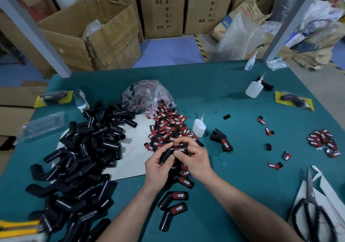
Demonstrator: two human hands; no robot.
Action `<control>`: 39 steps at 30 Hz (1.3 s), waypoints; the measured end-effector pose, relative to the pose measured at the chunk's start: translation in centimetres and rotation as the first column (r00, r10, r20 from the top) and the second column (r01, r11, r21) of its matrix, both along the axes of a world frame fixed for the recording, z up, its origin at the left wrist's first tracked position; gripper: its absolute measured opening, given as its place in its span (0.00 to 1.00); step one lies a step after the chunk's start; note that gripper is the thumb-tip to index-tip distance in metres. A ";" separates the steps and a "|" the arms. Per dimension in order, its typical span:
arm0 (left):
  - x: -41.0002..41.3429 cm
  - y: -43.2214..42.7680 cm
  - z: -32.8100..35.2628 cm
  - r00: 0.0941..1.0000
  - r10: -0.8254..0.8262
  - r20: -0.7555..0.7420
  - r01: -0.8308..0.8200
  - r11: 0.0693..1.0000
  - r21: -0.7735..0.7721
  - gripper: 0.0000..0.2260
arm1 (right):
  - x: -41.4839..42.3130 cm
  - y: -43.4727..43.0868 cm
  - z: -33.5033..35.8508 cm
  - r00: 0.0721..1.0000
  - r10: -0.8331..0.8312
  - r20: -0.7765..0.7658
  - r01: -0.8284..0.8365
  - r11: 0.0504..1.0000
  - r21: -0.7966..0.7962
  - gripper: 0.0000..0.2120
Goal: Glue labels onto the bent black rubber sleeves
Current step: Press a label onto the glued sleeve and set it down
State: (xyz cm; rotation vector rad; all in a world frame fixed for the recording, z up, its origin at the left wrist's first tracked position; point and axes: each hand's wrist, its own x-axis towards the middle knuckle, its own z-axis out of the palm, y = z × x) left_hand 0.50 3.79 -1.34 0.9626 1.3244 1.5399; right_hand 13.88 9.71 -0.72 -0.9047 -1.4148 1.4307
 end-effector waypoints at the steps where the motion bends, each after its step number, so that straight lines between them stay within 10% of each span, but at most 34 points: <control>1: 0.0 0.0 0.0 1.000 0.006 -0.002 -0.006 1.000 -0.002 0.21 | 0.0 0.0 0.1 1.000 0.010 0.010 -0.010 1.000 0.001 0.05; 19: -0.3 0.8 -0.5 0.982 0.117 0.146 -0.107 0.991 -0.076 0.13 | 0.1 0.6 0.7 1.000 0.011 -0.016 -0.011 0.999 0.048 0.07; 39: 0.2 -0.2 0.6 1.000 0.001 -0.030 0.001 0.999 0.048 0.19 | 0.1 0.1 0.3 0.998 -0.010 0.066 0.003 0.994 0.107 0.06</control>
